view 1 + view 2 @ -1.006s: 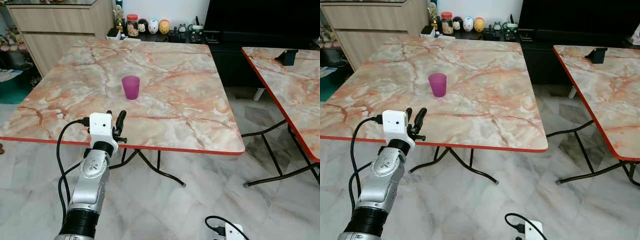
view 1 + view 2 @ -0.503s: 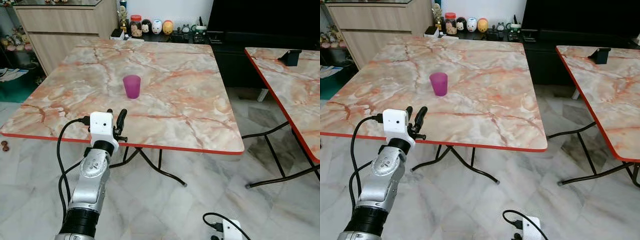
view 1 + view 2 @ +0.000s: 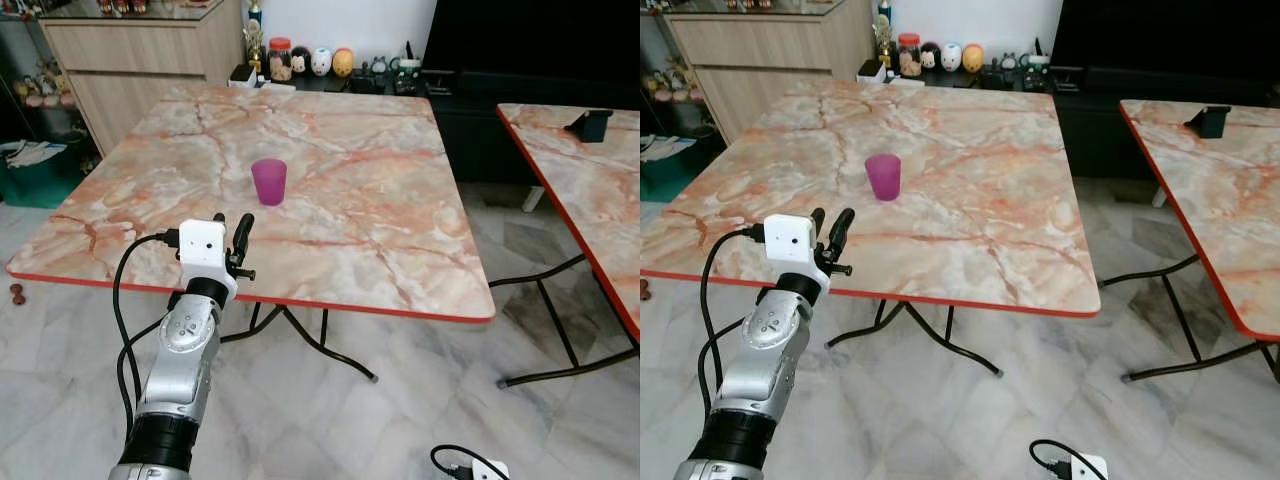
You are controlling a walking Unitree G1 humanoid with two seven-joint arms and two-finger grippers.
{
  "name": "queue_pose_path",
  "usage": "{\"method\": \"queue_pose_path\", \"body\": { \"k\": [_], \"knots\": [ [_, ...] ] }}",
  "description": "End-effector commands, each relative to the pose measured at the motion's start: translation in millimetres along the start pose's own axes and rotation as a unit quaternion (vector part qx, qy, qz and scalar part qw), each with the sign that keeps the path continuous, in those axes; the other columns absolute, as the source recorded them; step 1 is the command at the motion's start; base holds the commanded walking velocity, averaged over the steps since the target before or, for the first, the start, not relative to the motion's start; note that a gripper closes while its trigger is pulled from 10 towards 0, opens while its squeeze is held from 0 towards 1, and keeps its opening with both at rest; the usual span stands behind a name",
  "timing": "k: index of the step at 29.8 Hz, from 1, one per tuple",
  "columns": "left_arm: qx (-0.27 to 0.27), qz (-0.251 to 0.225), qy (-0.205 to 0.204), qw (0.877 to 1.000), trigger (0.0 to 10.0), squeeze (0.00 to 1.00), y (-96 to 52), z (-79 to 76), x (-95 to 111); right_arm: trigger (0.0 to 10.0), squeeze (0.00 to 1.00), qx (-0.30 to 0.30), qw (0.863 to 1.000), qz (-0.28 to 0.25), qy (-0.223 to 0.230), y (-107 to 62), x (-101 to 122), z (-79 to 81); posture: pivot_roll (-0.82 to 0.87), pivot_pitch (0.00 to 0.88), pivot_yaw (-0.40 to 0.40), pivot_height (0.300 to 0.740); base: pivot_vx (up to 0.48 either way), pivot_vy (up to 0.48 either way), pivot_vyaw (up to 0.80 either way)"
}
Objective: Setting the table
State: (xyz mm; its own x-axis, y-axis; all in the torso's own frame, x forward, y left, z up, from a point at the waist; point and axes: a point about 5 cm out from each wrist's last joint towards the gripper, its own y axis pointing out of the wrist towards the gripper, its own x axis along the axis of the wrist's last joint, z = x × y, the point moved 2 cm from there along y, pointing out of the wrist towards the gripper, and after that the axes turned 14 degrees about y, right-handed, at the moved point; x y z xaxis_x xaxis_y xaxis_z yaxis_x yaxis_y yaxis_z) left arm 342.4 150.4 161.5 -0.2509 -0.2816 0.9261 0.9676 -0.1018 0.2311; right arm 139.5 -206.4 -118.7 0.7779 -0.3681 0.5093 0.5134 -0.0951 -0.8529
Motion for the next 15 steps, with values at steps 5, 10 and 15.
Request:
{"method": "queue_pose_path", "body": {
  "k": [5, 10, 15],
  "knots": [
    [0.003, -0.004, 0.0, 1.0, 10.0, 0.0, 2.7, 2.0, 2.6, 10.0, 0.0, 0.013, 1.0, -0.007, -0.001, 4.1, 6.4, 23.5, 0.09, 0.0, -0.035, 0.731, 0.248, 0.0, 0.0],
    [0.003, -0.007, -0.001, 1.0, 10.0, 0.0, 2.5, 2.1, 3.3, 10.0, 0.0, 0.02, 1.0, -0.011, -0.003, 6.6, 12.8, 38.2, 0.1, 0.0, -0.034, 0.731, 0.269, 0.0, 0.0],
    [0.001, -0.009, -0.001, 1.0, 10.0, 0.0, 3.5, 1.4, 4.6, 10.0, 0.0, 0.027, 1.0, -0.013, -0.005, 7.8, 15.9, 51.6, 0.09, 0.0, -0.033, 0.731, 0.28, 0.0, 0.0]
  ]
}}
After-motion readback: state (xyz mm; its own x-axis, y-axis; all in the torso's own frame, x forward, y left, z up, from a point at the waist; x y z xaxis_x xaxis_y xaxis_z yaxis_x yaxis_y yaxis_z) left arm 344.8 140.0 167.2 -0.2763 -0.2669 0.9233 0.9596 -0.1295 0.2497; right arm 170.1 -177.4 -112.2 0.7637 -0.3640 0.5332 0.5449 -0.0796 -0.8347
